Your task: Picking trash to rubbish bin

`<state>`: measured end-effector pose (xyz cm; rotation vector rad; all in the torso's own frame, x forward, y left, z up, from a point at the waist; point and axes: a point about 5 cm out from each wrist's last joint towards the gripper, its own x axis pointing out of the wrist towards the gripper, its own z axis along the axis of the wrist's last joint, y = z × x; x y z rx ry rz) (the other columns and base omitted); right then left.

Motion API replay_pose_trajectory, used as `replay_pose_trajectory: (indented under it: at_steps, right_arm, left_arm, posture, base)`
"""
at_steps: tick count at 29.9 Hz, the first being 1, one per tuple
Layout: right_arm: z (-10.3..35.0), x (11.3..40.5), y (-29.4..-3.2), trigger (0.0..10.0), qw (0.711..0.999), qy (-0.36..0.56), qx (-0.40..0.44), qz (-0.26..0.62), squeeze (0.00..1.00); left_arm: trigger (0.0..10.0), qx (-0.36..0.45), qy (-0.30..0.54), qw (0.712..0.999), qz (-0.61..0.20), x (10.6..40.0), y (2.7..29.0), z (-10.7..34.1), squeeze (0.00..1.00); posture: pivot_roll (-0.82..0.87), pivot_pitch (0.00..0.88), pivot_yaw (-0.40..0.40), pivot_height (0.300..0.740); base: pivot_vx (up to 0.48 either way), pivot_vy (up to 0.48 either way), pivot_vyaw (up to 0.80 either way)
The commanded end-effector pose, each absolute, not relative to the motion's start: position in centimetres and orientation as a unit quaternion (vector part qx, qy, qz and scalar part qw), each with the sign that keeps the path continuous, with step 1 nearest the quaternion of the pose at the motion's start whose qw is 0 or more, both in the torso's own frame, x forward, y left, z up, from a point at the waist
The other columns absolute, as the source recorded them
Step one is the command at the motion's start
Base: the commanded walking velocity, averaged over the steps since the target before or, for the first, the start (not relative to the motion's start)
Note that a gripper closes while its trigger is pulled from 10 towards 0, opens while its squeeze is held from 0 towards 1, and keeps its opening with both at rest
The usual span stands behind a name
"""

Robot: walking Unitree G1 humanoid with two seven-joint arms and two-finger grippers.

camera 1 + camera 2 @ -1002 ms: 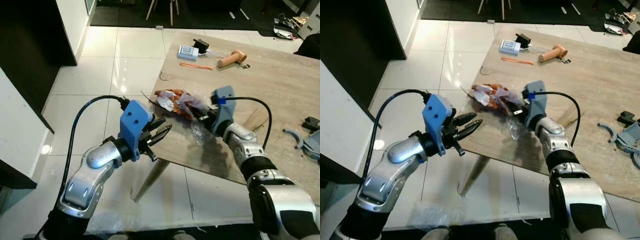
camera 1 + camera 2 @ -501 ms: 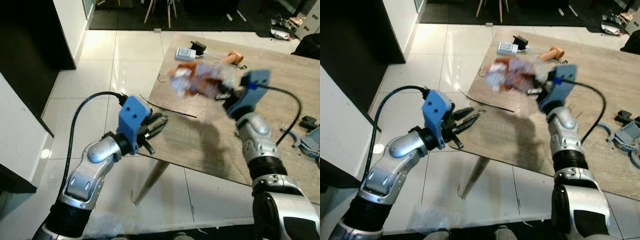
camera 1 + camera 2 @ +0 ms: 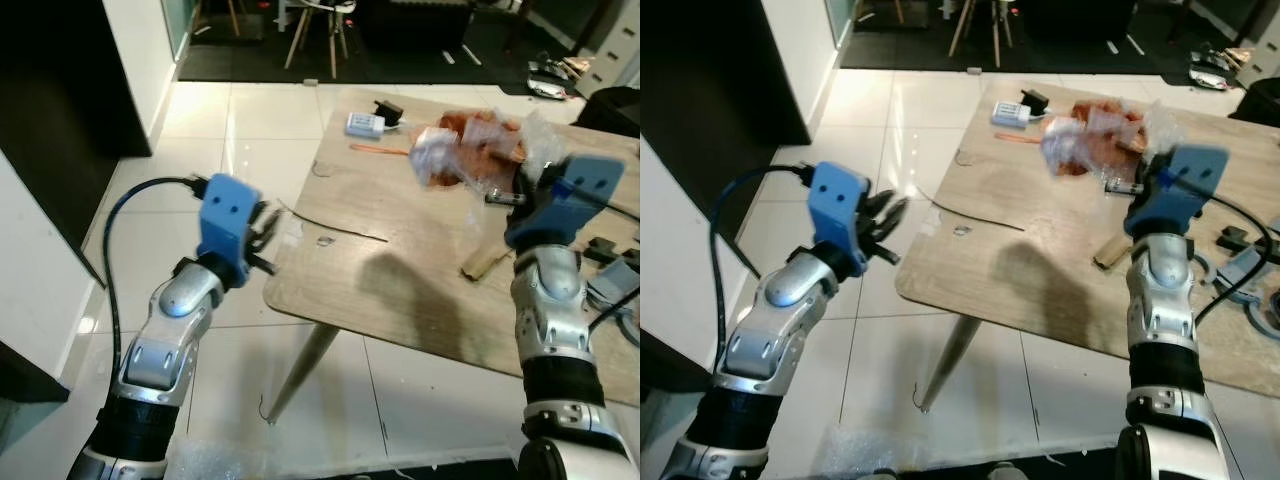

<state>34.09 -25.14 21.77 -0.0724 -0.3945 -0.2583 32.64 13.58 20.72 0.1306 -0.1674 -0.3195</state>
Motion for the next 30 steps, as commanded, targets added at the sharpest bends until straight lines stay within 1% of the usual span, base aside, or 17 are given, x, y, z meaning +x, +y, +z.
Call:
replay_pose_trajectory:
  at_steps: [1,7,11,14,23,30]
  right_arm:
    - [21.7,33.7,-25.0,10.0,0.971,-0.189,-0.047,-0.137,0.0]
    - [21.8,33.0,-23.3,10.0,0.969,-0.202,-0.097,-0.105,0.0]
    - [21.7,32.9,-22.9,10.0,0.969,-0.199,-0.101,-0.104,0.0]
    - [21.7,32.6,-22.4,10.0,0.965,-0.203,-0.128,-0.105,0.0]
    - [21.2,32.4,-21.6,10.0,0.969,-0.195,-0.113,-0.099,0.0]
    - [20.9,32.4,-20.2,10.0,0.971,-0.192,-0.117,-0.084,0.0]
  left_arm:
    - [10.0,0.057,-0.067,0.986,-0.142,32.6,14.1,20.0,0.0]
    - [10.0,0.047,-0.079,0.988,-0.125,32.4,14.1,20.0,0.0]
    - [10.0,0.036,-0.088,0.988,-0.118,32.5,14.1,20.4,0.0]
    - [10.0,0.035,-0.093,0.989,-0.113,32.6,14.1,20.5,0.0]
    - [10.0,0.041,-0.082,0.991,-0.097,32.4,14.5,20.0,0.0]
    - [10.0,0.036,-0.09,0.991,-0.092,32.1,14.6,20.1,0.0]
  posture:
    - [-0.07,0.095,0.0,0.74]
    - [-0.08,0.092,0.008,0.74]
    - [-0.08,0.091,0.006,0.74]
    - [-0.08,0.088,0.0,0.74]
    - [-0.08,0.089,-0.008,0.74]
    - [-0.08,0.088,-0.017,0.74]
  base:
    - [0.0,0.0,0.0]
    - [0.0,0.0,0.0]
    - [0.0,0.0,0.0]
    - [0.0,0.0,-0.69]
    - [0.0,0.0,-0.8]
    - [0.0,0.0,-0.8]
